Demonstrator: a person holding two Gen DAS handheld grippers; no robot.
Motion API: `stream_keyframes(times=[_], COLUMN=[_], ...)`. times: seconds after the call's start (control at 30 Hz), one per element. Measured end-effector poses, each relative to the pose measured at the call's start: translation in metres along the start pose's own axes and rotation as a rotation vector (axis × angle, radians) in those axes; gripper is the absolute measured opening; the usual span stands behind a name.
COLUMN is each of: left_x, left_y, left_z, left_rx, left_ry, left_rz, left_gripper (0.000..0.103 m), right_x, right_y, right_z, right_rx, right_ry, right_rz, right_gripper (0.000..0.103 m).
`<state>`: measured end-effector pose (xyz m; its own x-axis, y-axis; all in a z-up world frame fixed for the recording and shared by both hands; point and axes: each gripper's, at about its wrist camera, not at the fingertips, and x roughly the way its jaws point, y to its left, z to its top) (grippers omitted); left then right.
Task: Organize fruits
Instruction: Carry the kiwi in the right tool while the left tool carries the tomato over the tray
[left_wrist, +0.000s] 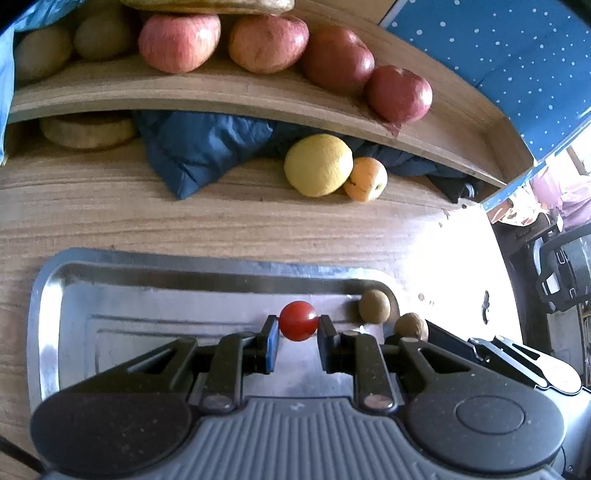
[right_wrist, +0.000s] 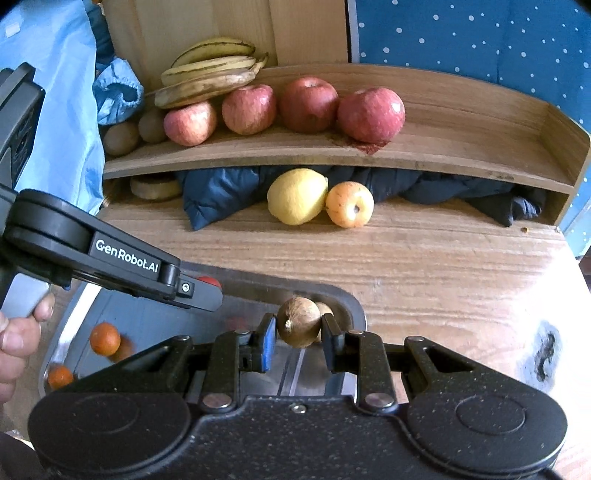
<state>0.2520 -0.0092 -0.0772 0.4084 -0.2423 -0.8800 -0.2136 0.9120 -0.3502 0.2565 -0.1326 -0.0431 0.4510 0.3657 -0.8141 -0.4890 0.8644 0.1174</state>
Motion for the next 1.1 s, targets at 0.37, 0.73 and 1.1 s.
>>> stream_keyframes(times=[0.37, 0.73, 1.1], left_x=[-0.002, 0.000, 0.000], left_y=[-0.004, -0.002, -0.004], left_z=[-0.020, -0.035, -0.044], left_rx=[0.016, 0.030, 0.048], left_ry=[0.035, 0.084, 0.125], left_rz=[-0.004, 0.019, 0.055], left_gripper=[0.024, 0.024, 0.024], right_x=[-0.015, -0.028, -0.028], right_y=[-0.002, -0.008, -0.006], right_z=[-0.020, -0.039, -0.055], right_rx=[-0.019, -0.054, -0.099], right_ry=[0.021, 0.068, 0.162], right_rz=[0.035, 0.089, 0.164], right_gripper=[0.028, 0.028, 0.028])
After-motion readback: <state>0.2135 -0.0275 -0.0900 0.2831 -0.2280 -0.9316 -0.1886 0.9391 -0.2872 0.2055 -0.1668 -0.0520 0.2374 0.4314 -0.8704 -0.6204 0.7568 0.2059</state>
